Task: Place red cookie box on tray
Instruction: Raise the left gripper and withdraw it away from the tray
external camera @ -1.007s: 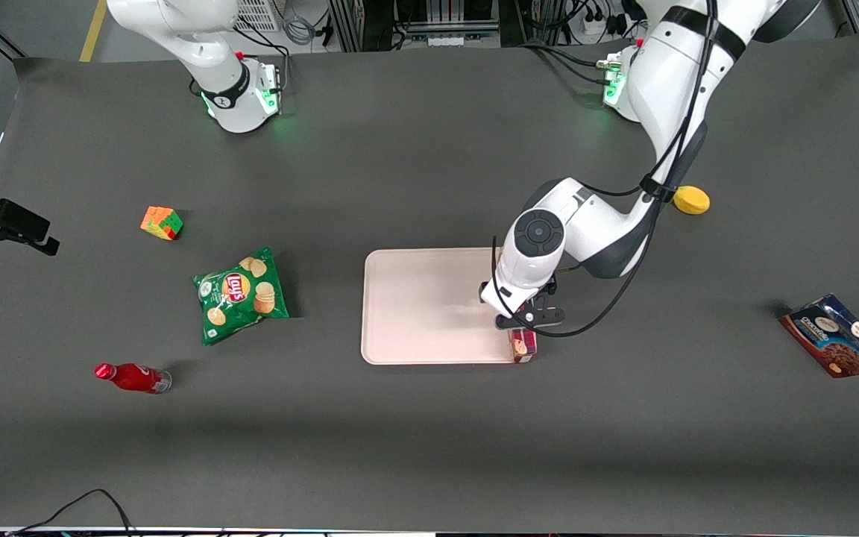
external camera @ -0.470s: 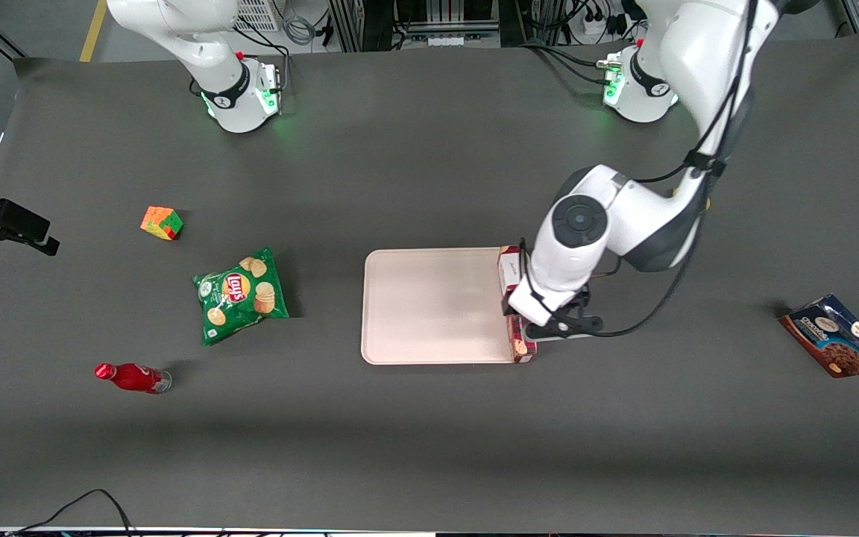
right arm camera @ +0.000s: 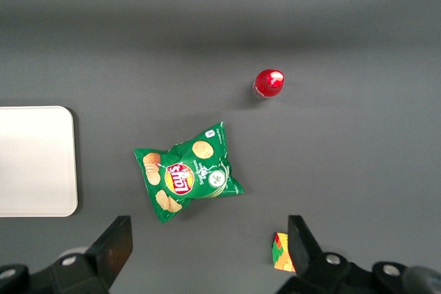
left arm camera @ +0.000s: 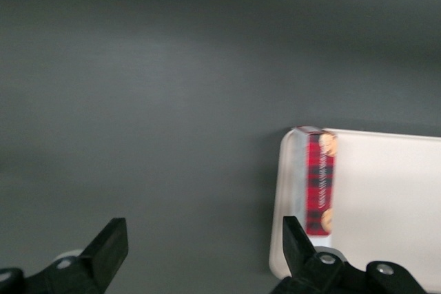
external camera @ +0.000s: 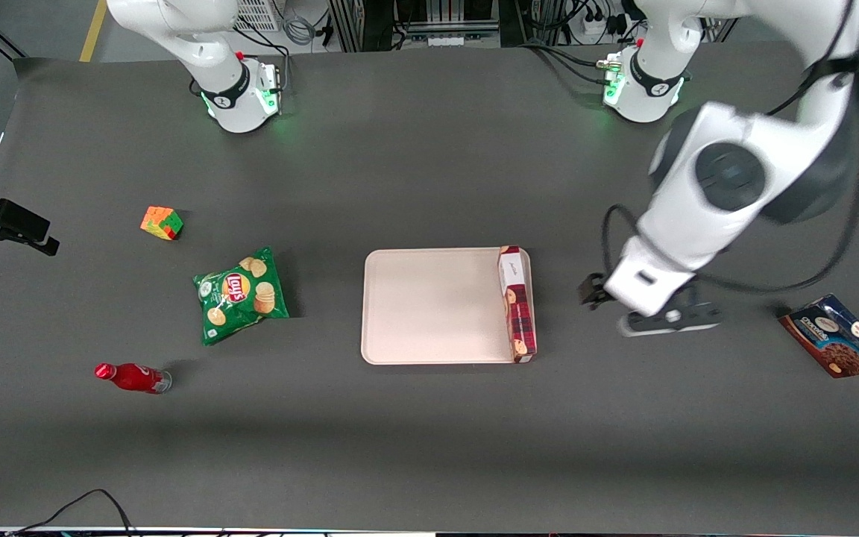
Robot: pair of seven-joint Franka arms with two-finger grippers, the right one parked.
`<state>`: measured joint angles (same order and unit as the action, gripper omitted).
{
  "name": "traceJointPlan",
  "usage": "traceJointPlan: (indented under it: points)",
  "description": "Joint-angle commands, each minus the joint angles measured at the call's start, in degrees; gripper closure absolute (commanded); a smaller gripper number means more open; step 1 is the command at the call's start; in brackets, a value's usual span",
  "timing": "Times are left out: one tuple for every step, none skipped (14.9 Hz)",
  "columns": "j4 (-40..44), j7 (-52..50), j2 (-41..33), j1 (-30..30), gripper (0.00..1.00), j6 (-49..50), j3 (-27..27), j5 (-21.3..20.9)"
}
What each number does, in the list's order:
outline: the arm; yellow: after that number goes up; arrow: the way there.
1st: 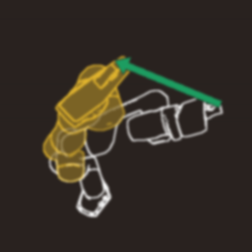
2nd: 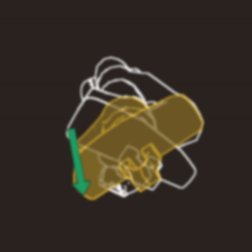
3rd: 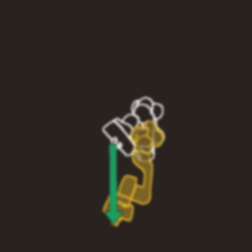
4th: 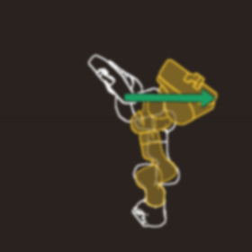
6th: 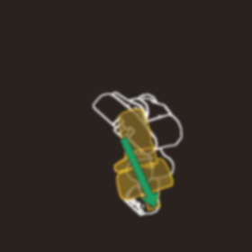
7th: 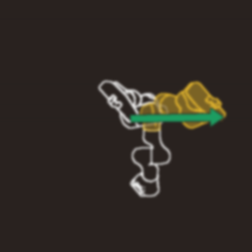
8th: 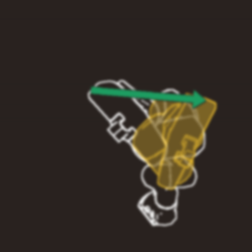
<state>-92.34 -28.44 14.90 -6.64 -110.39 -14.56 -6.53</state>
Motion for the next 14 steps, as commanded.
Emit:
traceJointPlan:
  points:
    - [-1.4, 4.2, -9.7, 2.6, 0.0, 9.4, 2.7, 1.6]
    - [-1.4, 5.8, -11.7, 3.4, 0.0, 11.8, 3.2, 1.6]
    - [-1.4, 7.9, -13.5, 4.2, 0.0, 13.7, 4.1, 1.7]
    - [-1.4, 10.1, -15.1, 5.0, 0.0, 15.4, 5.0, 1.8]
    - [-1.4, 12.5, -16.2, 6.0, 0.0, 16.9, 5.7, 2.5]
    - [-1.5, 15.1, -17.3, 7.1, 0.0, 18.3, 7.0, 4.0]
    - [-1.5, 18.0, -17.9, 7.5, 0.0, 19.1, 8.3, 4.8]
    - [-1.5, 20.9, -18.4, 7.9, 0.0, 19.6, 9.5, 5.0]
    - [-1.5, 23.1, -18.7, 8.4, 0.0, 20.1, 9.9, 5.1]
    - [-1.5, 24.5, -19.0, 8.9, 0.0, 20.7, 9.9, 5.1]
    - [-1.6, 24.9, -19.4, 9.2, 0.0, 21.3, 10.0, 5.1]
    - [-1.6, 24.9, -19.6, 9.2, 0.0, 22.0, 9.9, 5.1]
    - [-1.7, 24.9, -19.7, 9.2, 0.0, 22.5, 9.8, 5.1]
    - [-2.0, 25.0, -20.2, 9.2, 0.0, 22.8, 9.6, 5.5]
